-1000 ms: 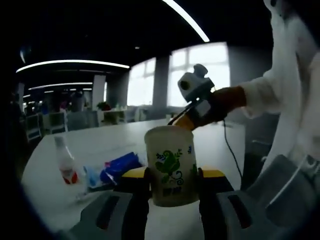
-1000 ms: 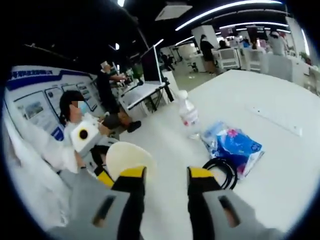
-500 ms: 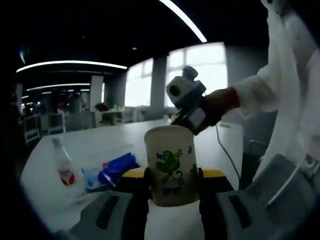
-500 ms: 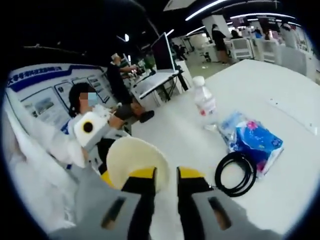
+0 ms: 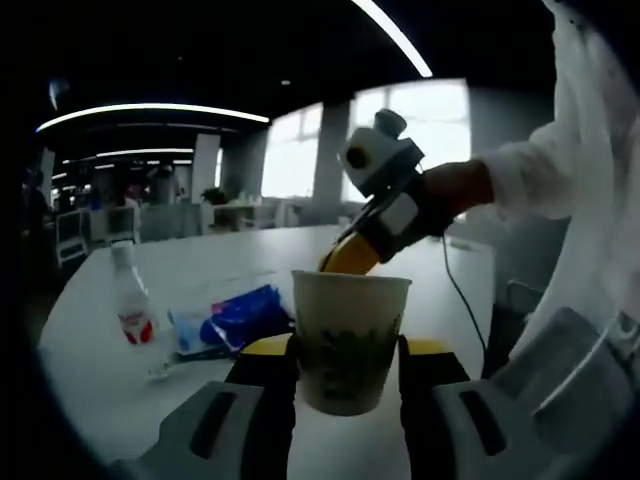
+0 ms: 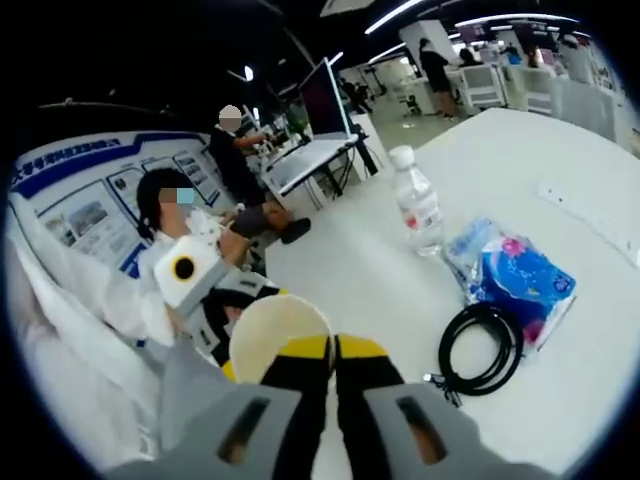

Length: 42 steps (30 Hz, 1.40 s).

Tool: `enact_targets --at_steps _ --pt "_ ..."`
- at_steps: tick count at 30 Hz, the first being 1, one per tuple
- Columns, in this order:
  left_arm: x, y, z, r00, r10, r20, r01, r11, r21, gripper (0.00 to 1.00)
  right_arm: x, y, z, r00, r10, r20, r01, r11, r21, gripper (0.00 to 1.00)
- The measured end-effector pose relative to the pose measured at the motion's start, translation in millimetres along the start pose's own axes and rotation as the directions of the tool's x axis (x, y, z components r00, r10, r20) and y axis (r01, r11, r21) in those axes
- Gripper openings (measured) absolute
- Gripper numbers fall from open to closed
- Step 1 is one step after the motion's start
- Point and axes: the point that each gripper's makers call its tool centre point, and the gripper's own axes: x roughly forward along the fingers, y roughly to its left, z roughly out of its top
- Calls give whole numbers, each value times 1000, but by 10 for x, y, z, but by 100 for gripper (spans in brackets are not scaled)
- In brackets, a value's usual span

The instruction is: Arrange the tabletop items into an orderly group along one side of the table until the central work area is clear of visible clutter.

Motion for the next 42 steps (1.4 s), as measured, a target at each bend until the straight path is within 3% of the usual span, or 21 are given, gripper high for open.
enact_targets --at_steps 4,7,11,13,15,16,18,20,26,33,42 --pt "-15 55 -52 999 33 -21 -34 998 -51 37 16 -10 19 1000 -25 -3 25 1000 3 0" --pt "-30 139 -108 993 95 -67 -97 995 -23 42 50 -28 38 998 -57 -22 57 998 4 0" --pt "-62 197 -138 988 127 -85 -130 991 -30 47 105 -60 48 995 -88 -48 89 996 24 0" --pt "-104 261 -200 979 165 -120 -169 985 -22 48 127 -61 66 995 -91 -48 93 995 30 0" --pt "-134 303 -254 972 185 -146 -191 981 -27 54 159 -66 80 993 -101 -53 103 994 28 0" --pt "-182 388 -311 957 232 -174 -240 970 -28 60 171 -71 89 993 -105 -53 106 994 25 0" --pt "-213 488 -340 947 275 -168 -285 958 -40 79 211 -90 105 992 -113 -56 114 993 19 0" --pt "-284 580 -404 928 319 -193 -339 937 -79 87 254 -115 113 990 -129 -63 129 992 0 0" --pt "-390 673 -471 921 336 -195 -364 923 -128 86 396 -206 160 982 -169 -81 165 985 -53 0" --pt "-437 703 -591 916 348 -200 -384 906 -179 86 597 -455 250 969 -224 -102 220 974 -52 0" --pt "-499 854 -577 901 395 -178 -426 883 -196 89 830 -608 357 958 -256 -128 251 966 -53 0"
